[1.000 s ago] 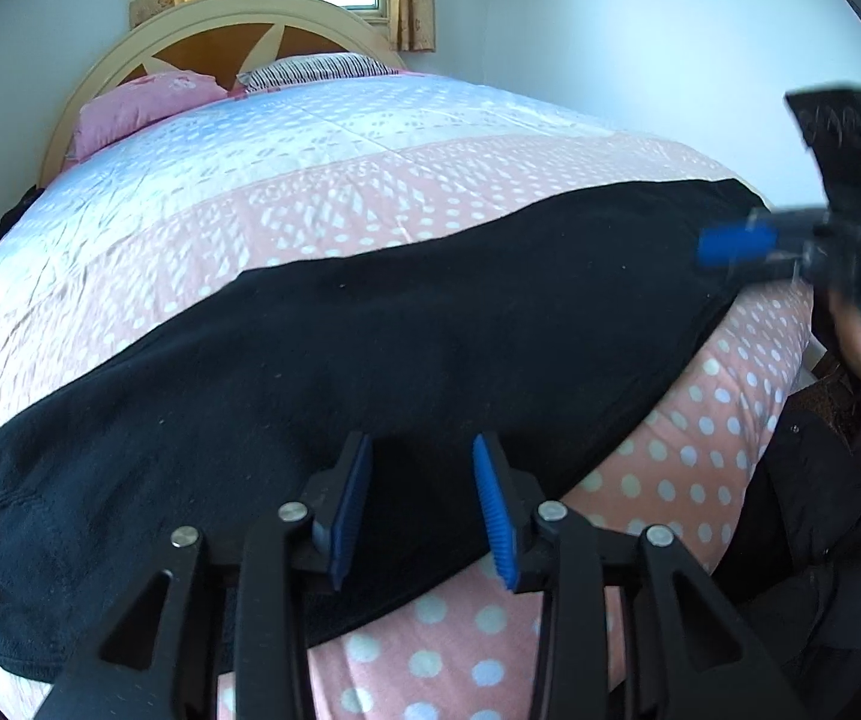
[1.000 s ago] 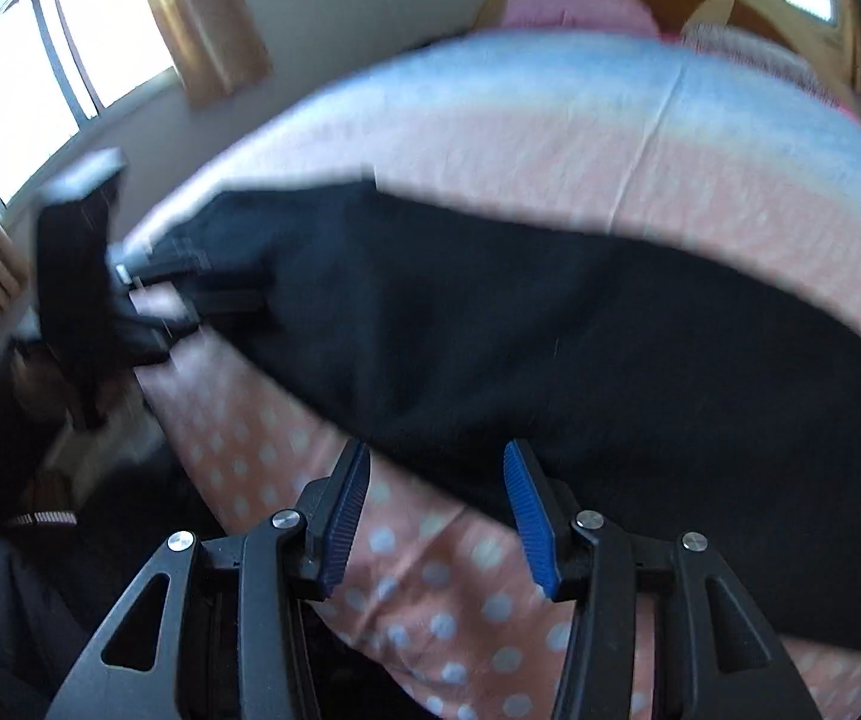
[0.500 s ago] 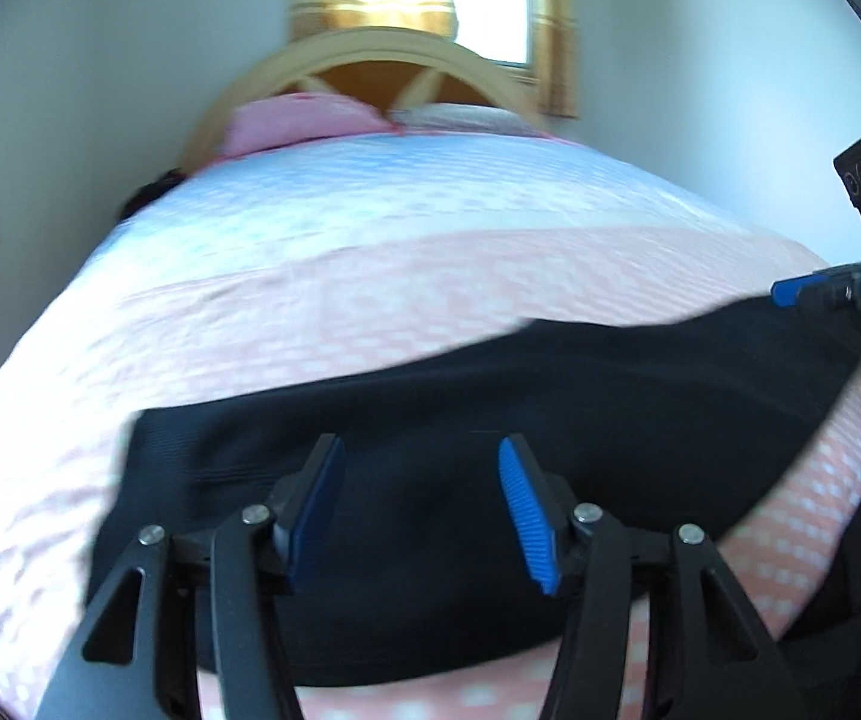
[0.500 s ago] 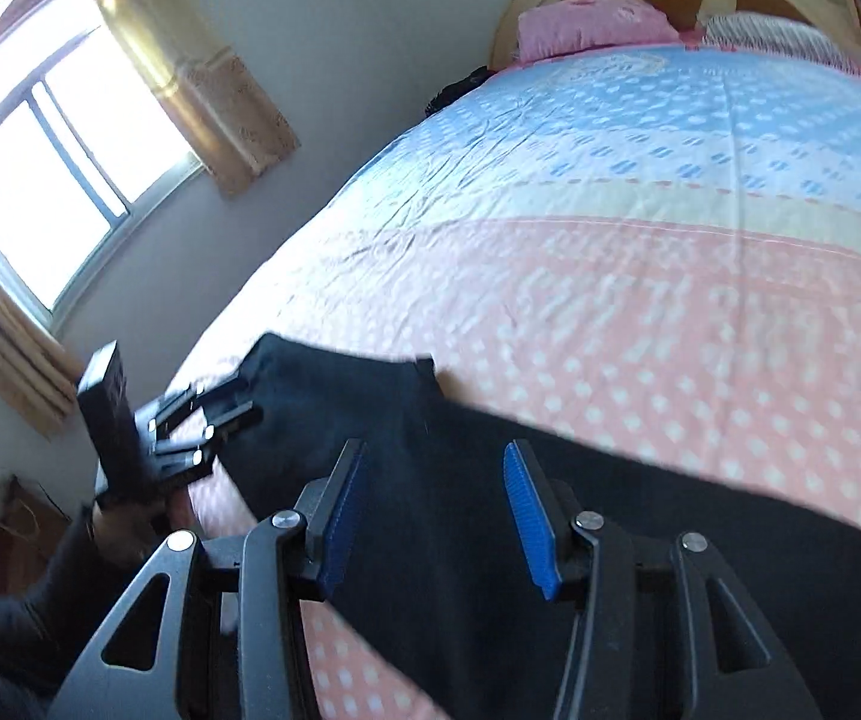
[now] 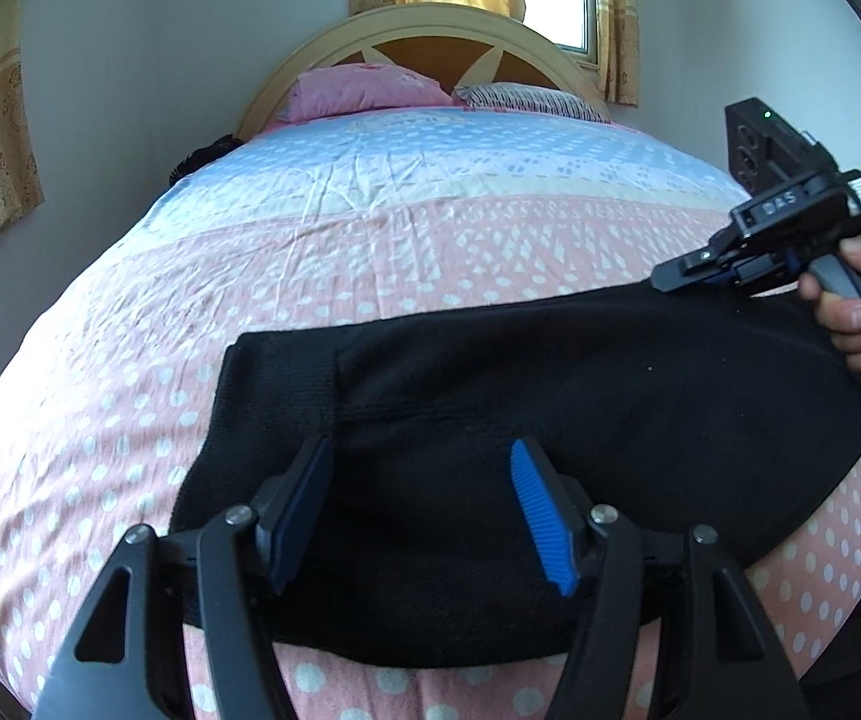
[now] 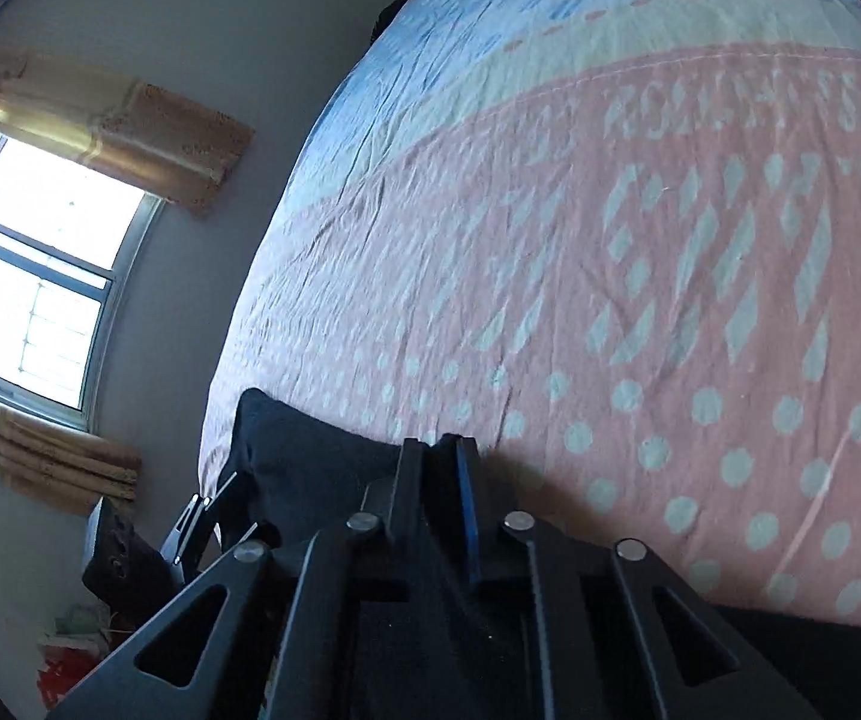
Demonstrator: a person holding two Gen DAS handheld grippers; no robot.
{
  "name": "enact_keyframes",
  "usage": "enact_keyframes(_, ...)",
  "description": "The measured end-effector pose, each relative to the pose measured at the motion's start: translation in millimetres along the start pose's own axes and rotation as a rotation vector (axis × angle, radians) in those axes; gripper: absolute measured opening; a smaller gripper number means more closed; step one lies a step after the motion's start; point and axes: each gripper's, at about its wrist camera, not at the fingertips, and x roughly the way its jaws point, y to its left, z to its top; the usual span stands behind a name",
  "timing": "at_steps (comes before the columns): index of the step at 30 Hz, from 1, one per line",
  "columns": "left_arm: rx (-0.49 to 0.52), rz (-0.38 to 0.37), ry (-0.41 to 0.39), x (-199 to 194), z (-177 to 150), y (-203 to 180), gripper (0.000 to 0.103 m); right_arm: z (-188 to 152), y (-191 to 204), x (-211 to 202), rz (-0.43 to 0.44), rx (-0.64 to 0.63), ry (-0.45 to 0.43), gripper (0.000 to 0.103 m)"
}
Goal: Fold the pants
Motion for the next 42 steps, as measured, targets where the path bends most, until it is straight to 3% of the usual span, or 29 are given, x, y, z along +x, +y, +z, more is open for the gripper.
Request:
enact_keyframes(3, -0.049, -0.014, -0.003, -2, -2, 15, 0.066, 1, 11, -6, -0.027, -0.051, -0.046, 0.008)
enact_keyframes(5, -0.054, 0.008, 0.000, 1, -1, 15, 0.066, 5, 5, 7, -0.099, -0.041, -0.008, 0.007)
enact_keyframes(8, -0.016, 0.047, 0.007, 3, -1, 9, 0.067, 6, 5, 11, -0.089, -0.057, -0.021, 0.008)
enact_keyframes(11, -0.015, 0.050, 0.003, 2, -2, 9, 0.067, 0, 10, 1, -0.109, -0.078, -0.053, 0.024)
enact_keyframes(13, -0.018, 0.056, -0.004, -2, -2, 9, 0.067, -7, 11, -18, -0.122, -0.097, -0.094, 0.043)
enact_keyframes(16, -0.031, 0.096, -0.004, -6, 3, 2, 0.067, -22, -1, -58, -0.112, -0.111, -0.148, 0.043)
enact_keyframes(18, -0.022, 0.099, -0.041, -18, 9, -9, 0.068, -32, -15, -93, -0.144, -0.098, -0.198, 0.043)
enact_keyframes(21, 0.006, 0.083, -0.083, -30, 17, -30, 0.079, -56, -48, -164, -0.153, -0.056, -0.287, 0.043)
enact_keyframes(26, 0.054, 0.007, -0.064, -27, 23, -67, 0.083, -112, -115, -297, -0.276, 0.033, -0.487, 0.043)
enact_keyframes(30, 0.066, -0.004, -0.028, -13, 21, -84, 0.084, -180, -197, -418, -0.456, 0.280, -0.655, 0.043)
enact_keyframes(32, 0.030, -0.016, -0.003, -6, 21, -86, 0.084, -213, -228, -457, -0.492, 0.387, -0.706, 0.043)
enact_keyframes(35, 0.016, -0.004, 0.011, 0, 20, -95, 0.084, -246, -258, -487, -0.533, 0.473, -0.718, 0.043)
enact_keyframes(38, 0.018, 0.013, 0.006, 0, 18, -106, 0.084, -259, -280, -490, -0.583, 0.523, -0.659, 0.039)
enact_keyframes(42, 0.007, 0.013, 0.016, 1, 19, -113, 0.084, -260, -282, -469, -0.613, 0.459, -0.557, 0.027)
